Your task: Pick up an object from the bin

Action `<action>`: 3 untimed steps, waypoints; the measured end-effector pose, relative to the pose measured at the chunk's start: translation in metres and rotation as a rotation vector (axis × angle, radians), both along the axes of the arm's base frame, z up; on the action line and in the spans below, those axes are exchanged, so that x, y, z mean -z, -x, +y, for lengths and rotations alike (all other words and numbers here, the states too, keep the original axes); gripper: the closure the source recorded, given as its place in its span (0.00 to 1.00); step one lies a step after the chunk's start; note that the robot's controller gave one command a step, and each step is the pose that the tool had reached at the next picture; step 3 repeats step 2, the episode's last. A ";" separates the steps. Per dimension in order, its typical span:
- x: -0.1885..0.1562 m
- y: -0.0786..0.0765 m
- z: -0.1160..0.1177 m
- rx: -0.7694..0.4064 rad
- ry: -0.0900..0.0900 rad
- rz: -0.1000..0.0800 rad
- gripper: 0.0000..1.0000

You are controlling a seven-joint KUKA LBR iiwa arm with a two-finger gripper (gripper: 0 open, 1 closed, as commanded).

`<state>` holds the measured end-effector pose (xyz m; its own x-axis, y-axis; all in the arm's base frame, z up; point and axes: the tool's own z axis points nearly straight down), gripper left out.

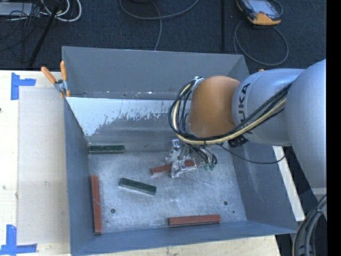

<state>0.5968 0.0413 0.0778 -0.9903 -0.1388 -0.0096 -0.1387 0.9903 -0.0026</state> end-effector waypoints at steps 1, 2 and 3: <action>0.000 0.000 0.000 0.001 0.000 0.000 1.00; -0.131 -0.003 0.028 -0.008 -0.002 0.008 1.00; -0.131 -0.003 0.028 -0.008 -0.002 0.008 1.00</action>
Offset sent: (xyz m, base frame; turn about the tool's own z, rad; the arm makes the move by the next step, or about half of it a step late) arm 0.0024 0.0281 0.1312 -0.0066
